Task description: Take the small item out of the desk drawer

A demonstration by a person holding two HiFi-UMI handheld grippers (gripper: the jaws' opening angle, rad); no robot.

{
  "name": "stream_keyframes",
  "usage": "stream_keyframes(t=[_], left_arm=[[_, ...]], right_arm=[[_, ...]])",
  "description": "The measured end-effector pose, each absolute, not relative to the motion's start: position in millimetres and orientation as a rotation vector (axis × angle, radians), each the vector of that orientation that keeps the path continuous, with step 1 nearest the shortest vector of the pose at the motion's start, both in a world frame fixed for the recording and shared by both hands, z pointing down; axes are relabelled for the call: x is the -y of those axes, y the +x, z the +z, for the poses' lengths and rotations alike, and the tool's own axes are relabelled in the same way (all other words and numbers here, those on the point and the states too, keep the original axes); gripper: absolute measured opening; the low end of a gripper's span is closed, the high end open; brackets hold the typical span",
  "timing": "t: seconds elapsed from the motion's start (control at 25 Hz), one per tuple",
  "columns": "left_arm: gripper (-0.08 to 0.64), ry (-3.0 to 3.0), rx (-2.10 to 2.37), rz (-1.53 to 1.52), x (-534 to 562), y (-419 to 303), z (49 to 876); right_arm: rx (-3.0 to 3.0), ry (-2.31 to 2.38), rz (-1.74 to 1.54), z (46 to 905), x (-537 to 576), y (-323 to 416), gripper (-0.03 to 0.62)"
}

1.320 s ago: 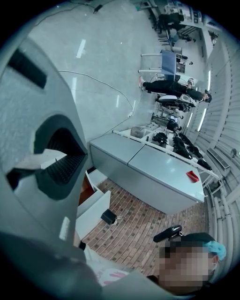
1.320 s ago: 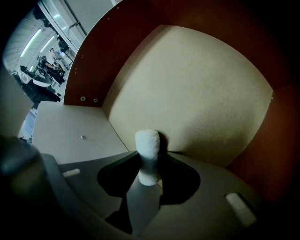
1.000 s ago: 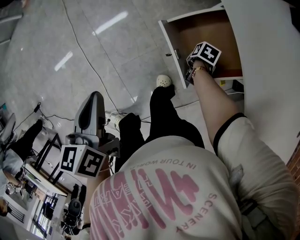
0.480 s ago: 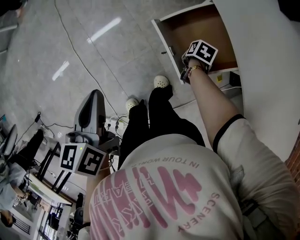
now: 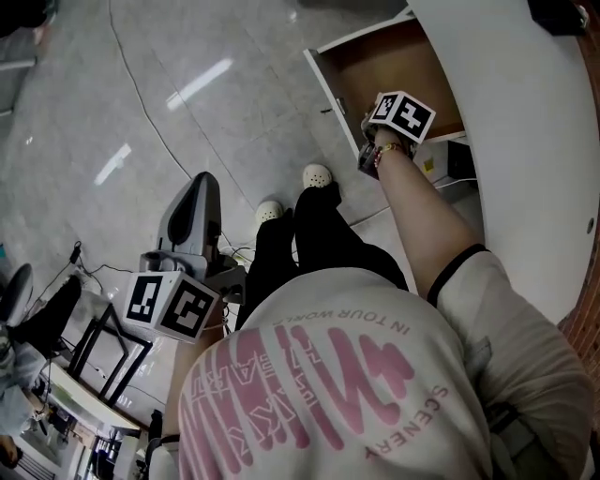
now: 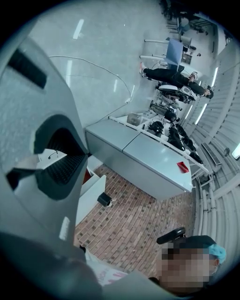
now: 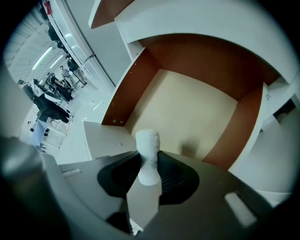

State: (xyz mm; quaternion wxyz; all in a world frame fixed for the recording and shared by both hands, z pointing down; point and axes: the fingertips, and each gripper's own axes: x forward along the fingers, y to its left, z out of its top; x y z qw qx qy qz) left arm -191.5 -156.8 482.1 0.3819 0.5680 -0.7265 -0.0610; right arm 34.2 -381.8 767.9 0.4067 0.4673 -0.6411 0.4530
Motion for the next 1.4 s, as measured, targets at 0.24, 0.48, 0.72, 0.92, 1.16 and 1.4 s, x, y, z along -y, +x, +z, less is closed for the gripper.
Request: stream_keyframes(t=[0.24,0.48,0.72,0.92,1.16,1.4], left_arm=[[0.005,1.52,1.843,-0.203,142,-196,463],[0.005,1.581,1.837,-0.233,119,-201,448],[0.005,1.656,1.808,-0.261,117,-199,431],[0.005,1.749,1.782,-0.283,120,-190,405],[0.005,1.856,1.744,-0.313,123,-181,379],[0.005,1.941,1.745,-0.366,121,-176,342]], right_arm=[[1.669,1.192,1.101,734,354,36,0.129],[1.715,1.196,1.09,705,319,35,0.129],[1.764,1.173,1.074,677,282,31,0.129],[1.827,1.162,1.08,646,255,27,0.129],[1.939,1.201,1.098,602,248,19,0.129],[2.031,1.224,1.129,558,236,18,0.129]])
